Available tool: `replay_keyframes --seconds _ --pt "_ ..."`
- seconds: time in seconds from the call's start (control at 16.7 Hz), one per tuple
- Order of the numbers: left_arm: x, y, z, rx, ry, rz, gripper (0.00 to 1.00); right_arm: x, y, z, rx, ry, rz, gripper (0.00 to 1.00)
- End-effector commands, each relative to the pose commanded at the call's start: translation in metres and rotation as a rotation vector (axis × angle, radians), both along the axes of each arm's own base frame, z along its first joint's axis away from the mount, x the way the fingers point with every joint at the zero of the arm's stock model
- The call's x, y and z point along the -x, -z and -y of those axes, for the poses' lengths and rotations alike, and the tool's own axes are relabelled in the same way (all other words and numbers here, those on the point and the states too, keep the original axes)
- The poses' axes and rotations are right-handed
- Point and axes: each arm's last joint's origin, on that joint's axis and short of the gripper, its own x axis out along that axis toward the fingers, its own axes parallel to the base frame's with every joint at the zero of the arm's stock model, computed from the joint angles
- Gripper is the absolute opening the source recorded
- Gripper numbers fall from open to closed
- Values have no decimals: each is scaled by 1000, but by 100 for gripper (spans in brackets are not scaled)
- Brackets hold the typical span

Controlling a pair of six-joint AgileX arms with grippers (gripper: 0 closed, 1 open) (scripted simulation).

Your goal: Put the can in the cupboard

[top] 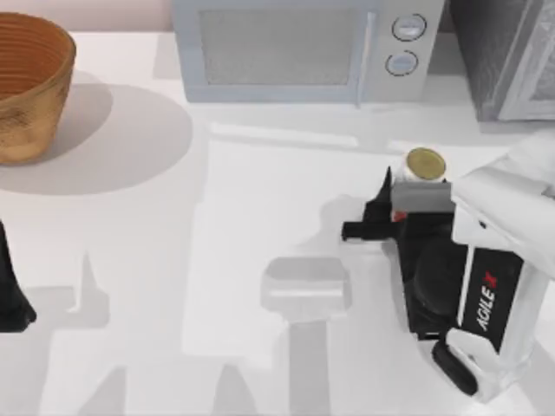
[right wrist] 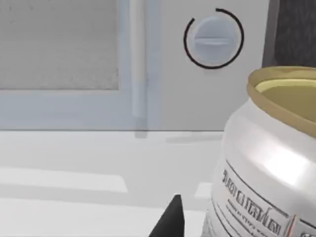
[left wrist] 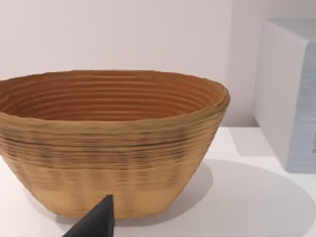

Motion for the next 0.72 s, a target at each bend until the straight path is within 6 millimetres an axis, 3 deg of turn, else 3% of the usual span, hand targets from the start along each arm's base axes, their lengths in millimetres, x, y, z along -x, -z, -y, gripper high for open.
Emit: replay_keyframes --seconds 0.3,0.72 --pt "0 0 0 0 0 0 100 0 0 0 0 0 0 2" --pt "0 0 0 0 0 0 100 0 0 0 0 0 0 0"
